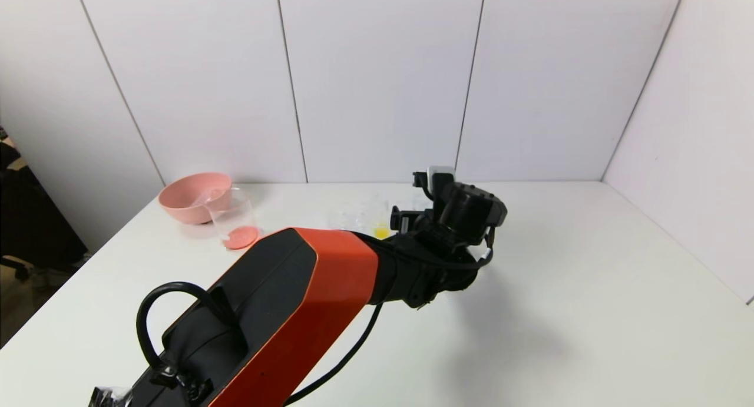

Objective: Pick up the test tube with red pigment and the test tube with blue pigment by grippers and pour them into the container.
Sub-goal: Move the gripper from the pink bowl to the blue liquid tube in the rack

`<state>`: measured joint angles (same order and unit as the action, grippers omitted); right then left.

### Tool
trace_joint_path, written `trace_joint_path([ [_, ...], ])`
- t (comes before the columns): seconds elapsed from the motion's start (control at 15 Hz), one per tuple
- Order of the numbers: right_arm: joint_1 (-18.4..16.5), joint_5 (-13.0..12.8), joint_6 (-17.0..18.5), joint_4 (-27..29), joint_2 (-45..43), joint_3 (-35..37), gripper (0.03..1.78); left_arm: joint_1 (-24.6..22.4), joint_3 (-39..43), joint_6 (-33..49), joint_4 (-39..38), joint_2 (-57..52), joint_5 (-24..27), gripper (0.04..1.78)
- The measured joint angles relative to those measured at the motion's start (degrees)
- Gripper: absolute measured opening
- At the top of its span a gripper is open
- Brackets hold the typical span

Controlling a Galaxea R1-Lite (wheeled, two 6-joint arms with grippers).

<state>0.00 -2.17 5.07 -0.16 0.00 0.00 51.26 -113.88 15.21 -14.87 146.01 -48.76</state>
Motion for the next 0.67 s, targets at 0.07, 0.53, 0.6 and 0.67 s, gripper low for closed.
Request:
trace_joint_path([
  [0.07, 0.00, 0.00, 0.00, 0.00, 0.00, 0.00, 1.77, -0.27, 0.00, -0.50, -1.11, 0.41, 0.00, 1.76],
  [0.53, -0.02, 0.00, 0.00, 0.00, 0.00, 0.00, 1.77, -0.71, 0.02, -1.96, -4.08, 1.27, 0.01, 1.76],
  [0.6, 0.00, 0.05, 0.00, 0.00, 0.00, 0.00, 1.77, -0.71, 0.05, -1.91, -4.14, 1.27, 0.01, 1.73],
  [0.67, 0.00, 0.00, 0.00, 0.00, 0.00, 0.00, 1.77, -0.74, 0.05, -1.91, -4.17, 1.27, -0.02, 1.66],
])
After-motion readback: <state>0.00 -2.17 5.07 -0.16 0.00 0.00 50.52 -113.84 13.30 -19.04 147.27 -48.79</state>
